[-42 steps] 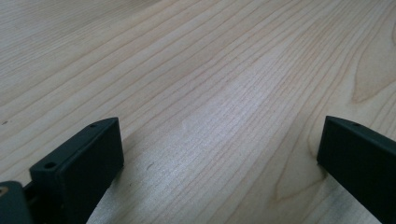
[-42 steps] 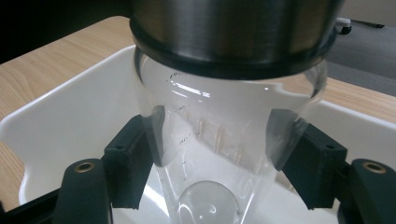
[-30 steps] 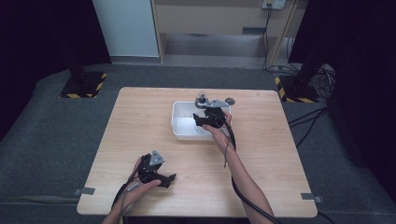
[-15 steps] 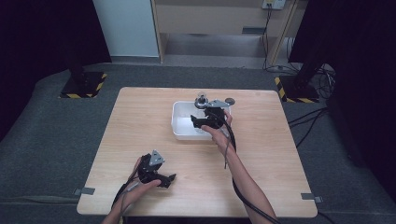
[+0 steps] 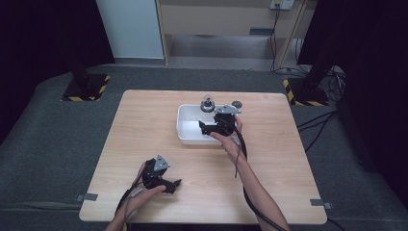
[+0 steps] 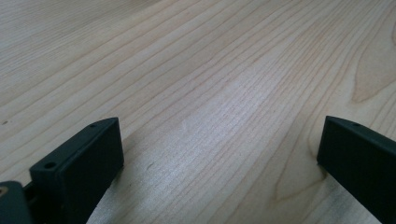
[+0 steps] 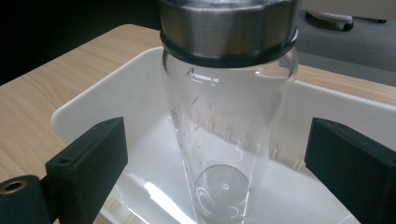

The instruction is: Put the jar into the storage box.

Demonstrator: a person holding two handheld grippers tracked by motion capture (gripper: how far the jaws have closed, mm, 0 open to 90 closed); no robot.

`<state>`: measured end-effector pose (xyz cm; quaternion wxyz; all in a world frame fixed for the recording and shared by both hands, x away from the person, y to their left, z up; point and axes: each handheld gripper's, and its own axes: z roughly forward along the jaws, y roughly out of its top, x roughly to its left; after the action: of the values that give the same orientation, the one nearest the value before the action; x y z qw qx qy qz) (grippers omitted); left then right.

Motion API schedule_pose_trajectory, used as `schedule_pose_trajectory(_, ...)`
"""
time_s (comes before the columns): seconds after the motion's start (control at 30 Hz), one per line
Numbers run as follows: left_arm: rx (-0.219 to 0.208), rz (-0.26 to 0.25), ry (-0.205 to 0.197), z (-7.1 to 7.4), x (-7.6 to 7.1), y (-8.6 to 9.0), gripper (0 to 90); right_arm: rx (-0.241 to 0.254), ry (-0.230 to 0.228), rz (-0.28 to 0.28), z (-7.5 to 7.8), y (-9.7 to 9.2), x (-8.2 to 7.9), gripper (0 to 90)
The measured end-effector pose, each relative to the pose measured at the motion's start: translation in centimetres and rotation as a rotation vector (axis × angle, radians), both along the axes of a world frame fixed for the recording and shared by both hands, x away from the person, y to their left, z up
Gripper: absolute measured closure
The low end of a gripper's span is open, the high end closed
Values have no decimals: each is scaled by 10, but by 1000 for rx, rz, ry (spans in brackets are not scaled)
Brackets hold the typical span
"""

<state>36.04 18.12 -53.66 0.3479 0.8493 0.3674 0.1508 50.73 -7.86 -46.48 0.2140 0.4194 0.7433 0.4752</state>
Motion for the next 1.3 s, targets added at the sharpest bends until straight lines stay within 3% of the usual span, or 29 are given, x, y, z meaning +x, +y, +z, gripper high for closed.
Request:
schedule_pose_trajectory(0.57, 0, 0, 0, 0, 0, 0, 0, 12, -4, 37, -2, -11, -20, 57)
schedule_pose_trajectory(1.3, 0, 0, 0, 0, 0, 0, 0, 12, -35, 96, -11, -17, -58, 54)
